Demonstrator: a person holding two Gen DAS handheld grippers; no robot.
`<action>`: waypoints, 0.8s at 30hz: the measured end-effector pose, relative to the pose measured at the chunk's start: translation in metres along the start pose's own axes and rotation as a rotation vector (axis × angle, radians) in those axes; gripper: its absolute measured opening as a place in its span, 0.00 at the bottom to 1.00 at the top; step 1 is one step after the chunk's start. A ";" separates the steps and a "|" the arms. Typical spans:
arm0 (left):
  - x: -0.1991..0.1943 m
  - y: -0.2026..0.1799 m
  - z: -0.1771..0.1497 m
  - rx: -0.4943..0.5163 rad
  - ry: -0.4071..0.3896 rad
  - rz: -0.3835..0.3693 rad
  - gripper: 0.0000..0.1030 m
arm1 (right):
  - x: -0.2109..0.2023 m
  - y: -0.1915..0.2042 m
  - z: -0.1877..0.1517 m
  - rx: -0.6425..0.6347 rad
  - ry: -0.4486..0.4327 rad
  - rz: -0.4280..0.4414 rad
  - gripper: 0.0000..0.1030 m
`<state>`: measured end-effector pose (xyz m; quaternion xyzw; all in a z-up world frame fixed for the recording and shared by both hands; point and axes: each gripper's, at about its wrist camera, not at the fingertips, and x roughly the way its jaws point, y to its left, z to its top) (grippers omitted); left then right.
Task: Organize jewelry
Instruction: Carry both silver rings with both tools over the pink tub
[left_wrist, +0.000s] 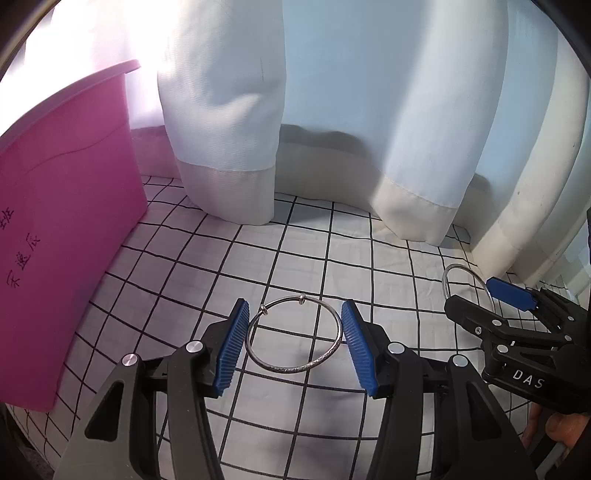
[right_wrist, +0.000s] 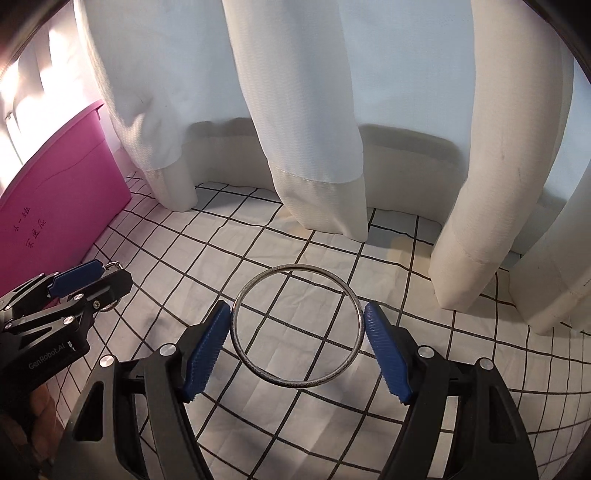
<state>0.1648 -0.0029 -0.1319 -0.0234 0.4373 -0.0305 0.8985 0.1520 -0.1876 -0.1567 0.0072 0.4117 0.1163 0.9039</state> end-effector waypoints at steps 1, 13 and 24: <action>-0.015 0.003 0.000 -0.007 -0.011 0.009 0.49 | -0.006 -0.001 0.000 -0.007 -0.005 0.010 0.69; -0.143 0.032 0.012 -0.123 -0.194 0.165 0.49 | -0.076 0.050 0.038 -0.148 -0.162 0.199 0.69; -0.232 0.119 0.027 -0.253 -0.332 0.303 0.49 | -0.110 0.157 0.092 -0.262 -0.275 0.383 0.70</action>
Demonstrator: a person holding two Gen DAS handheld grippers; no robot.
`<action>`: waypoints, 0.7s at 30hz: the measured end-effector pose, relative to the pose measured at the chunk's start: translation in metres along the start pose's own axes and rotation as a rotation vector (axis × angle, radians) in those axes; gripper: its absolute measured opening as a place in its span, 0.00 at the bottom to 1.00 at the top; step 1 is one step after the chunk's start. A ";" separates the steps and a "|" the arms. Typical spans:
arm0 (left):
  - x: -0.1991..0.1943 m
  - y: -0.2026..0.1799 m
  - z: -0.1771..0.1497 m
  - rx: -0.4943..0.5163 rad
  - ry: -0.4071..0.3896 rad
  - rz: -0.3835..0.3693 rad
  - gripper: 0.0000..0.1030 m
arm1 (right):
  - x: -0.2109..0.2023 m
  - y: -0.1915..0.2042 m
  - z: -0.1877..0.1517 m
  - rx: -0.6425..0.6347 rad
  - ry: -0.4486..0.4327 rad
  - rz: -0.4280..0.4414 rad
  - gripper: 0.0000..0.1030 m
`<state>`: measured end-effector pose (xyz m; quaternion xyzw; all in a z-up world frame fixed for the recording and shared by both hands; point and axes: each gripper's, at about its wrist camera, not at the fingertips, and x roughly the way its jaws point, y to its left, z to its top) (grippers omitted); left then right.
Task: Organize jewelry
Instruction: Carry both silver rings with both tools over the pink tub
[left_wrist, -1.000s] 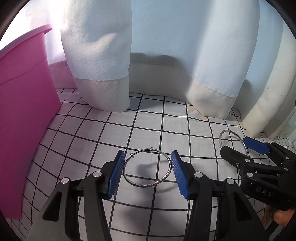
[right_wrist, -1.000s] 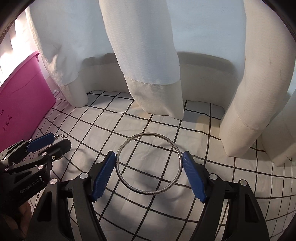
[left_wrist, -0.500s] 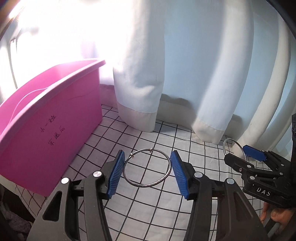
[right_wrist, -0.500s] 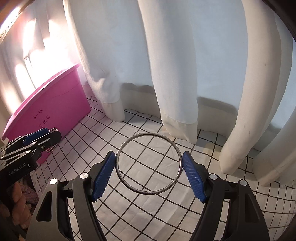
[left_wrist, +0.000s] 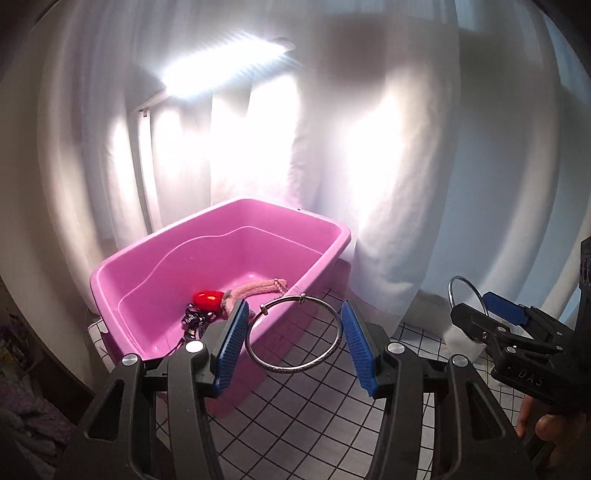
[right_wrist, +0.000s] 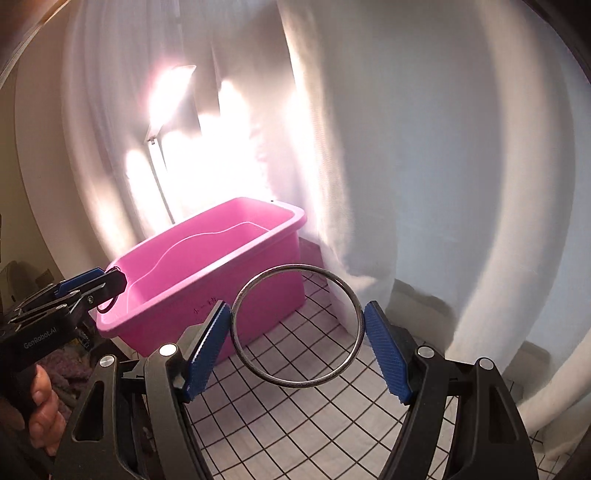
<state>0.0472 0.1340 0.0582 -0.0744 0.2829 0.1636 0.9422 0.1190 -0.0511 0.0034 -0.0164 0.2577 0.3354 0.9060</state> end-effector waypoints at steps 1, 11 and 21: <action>0.001 0.010 0.005 -0.007 -0.008 0.003 0.49 | 0.004 0.009 0.007 -0.008 -0.007 0.009 0.70; 0.030 0.108 0.051 -0.056 -0.010 0.012 0.49 | 0.075 0.097 0.065 -0.022 0.010 0.072 0.69; 0.095 0.166 0.070 -0.100 0.100 -0.001 0.49 | 0.146 0.141 0.103 -0.042 0.070 0.053 0.70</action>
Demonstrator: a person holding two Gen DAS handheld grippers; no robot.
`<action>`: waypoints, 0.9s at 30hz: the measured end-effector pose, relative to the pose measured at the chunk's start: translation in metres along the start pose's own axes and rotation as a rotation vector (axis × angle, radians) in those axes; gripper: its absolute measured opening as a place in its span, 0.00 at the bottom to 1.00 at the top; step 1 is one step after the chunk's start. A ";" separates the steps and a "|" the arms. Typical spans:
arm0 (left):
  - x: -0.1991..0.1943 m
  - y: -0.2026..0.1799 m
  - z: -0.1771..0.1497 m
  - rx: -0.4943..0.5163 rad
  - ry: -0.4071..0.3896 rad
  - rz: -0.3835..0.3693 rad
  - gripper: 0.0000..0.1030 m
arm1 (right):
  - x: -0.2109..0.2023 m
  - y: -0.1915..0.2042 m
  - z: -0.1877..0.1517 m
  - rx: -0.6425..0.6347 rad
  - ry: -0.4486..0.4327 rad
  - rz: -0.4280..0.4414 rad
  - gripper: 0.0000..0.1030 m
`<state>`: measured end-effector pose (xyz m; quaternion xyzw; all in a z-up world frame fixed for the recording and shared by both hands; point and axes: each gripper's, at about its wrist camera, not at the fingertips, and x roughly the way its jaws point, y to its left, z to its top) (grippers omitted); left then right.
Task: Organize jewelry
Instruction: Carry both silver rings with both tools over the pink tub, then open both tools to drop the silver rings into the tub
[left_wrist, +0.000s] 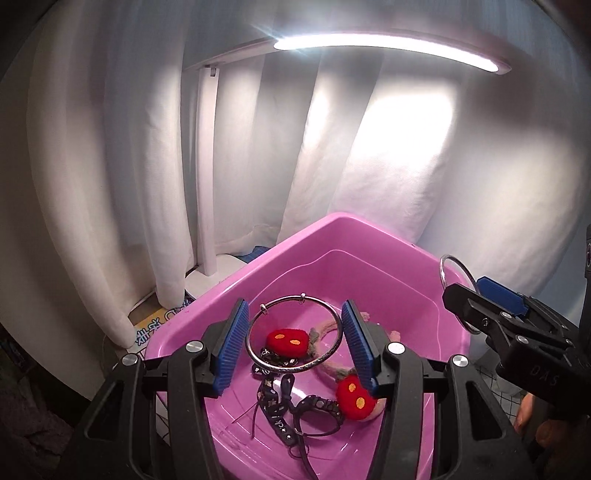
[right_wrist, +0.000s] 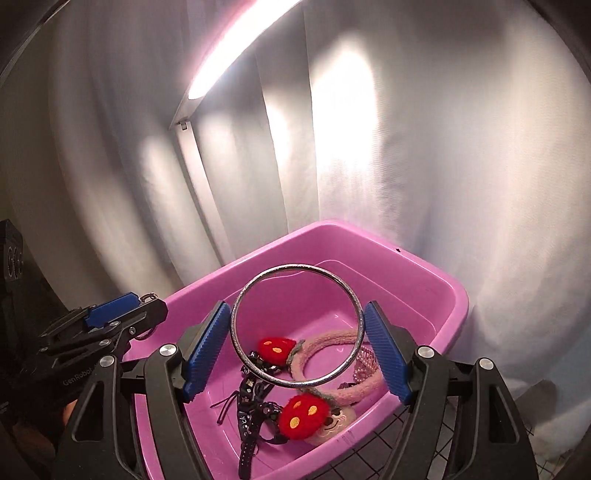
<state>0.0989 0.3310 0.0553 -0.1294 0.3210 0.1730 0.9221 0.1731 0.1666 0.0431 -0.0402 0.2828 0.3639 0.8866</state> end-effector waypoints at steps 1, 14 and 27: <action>0.007 0.002 0.001 0.000 0.016 -0.002 0.49 | 0.006 0.001 0.004 0.005 0.007 -0.005 0.70; 0.073 0.003 0.003 0.009 0.250 0.010 0.49 | 0.063 -0.009 0.010 0.057 0.196 -0.059 0.70; 0.103 0.009 -0.003 -0.026 0.409 0.035 0.50 | 0.090 -0.019 0.003 0.085 0.307 -0.097 0.70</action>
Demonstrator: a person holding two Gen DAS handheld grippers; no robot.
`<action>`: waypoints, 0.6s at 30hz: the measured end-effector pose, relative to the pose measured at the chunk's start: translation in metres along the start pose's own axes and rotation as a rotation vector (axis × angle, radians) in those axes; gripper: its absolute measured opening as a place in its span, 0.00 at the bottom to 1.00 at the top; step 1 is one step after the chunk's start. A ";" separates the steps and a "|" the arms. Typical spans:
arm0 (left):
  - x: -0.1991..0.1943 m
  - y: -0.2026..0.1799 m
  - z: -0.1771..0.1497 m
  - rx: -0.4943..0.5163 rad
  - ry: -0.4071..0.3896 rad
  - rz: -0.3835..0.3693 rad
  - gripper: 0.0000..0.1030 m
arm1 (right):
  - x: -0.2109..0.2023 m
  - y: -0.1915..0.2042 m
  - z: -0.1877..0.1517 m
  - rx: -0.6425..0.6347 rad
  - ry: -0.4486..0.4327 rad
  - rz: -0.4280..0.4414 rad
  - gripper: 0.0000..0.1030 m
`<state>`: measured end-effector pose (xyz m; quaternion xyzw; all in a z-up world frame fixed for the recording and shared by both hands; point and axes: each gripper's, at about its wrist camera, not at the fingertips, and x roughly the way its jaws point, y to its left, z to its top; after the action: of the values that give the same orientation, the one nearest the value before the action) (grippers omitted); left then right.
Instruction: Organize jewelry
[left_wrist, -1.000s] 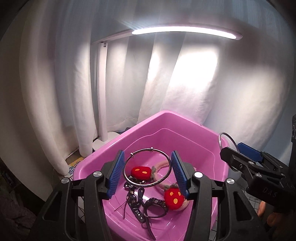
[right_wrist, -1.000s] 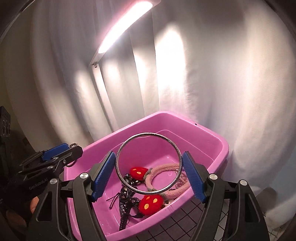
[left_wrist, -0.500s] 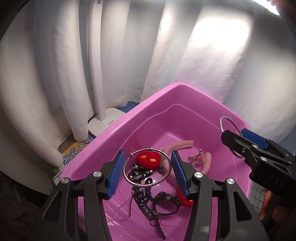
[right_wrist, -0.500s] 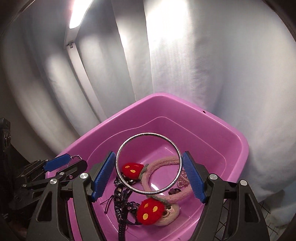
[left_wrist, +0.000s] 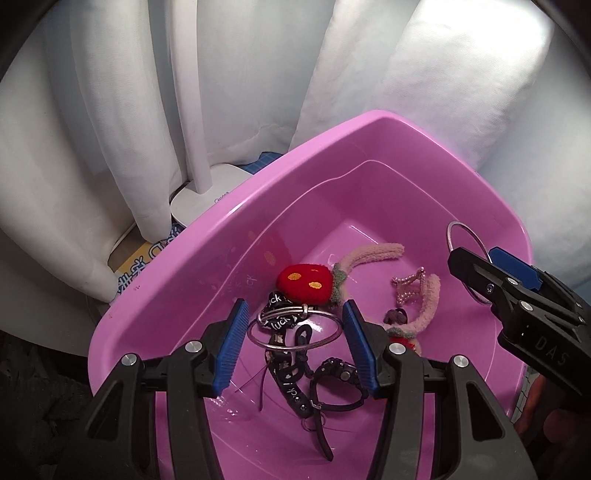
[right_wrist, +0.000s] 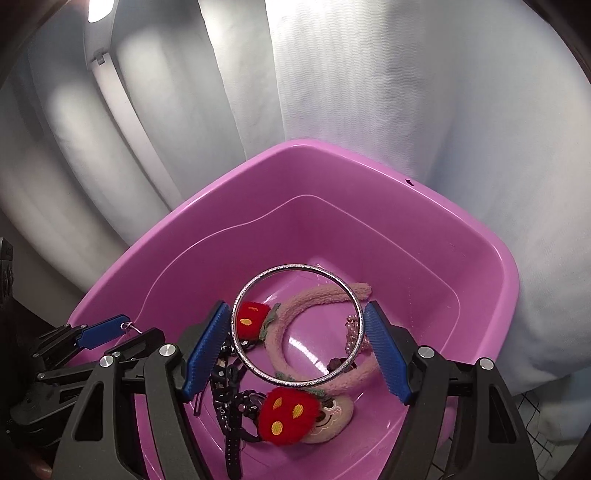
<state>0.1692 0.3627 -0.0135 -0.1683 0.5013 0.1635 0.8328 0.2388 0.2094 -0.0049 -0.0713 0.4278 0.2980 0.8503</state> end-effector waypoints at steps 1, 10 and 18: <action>0.000 0.001 0.000 -0.005 0.005 0.000 0.50 | 0.001 0.000 0.000 -0.001 0.003 -0.004 0.70; -0.003 0.004 0.002 -0.028 -0.006 0.012 0.94 | 0.002 -0.007 0.006 0.063 0.011 -0.021 0.70; 0.004 0.010 0.002 -0.072 0.040 0.013 0.94 | -0.005 -0.007 0.006 0.066 0.000 -0.019 0.70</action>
<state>0.1679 0.3722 -0.0173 -0.1981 0.5128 0.1831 0.8150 0.2449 0.2034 0.0023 -0.0475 0.4369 0.2755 0.8550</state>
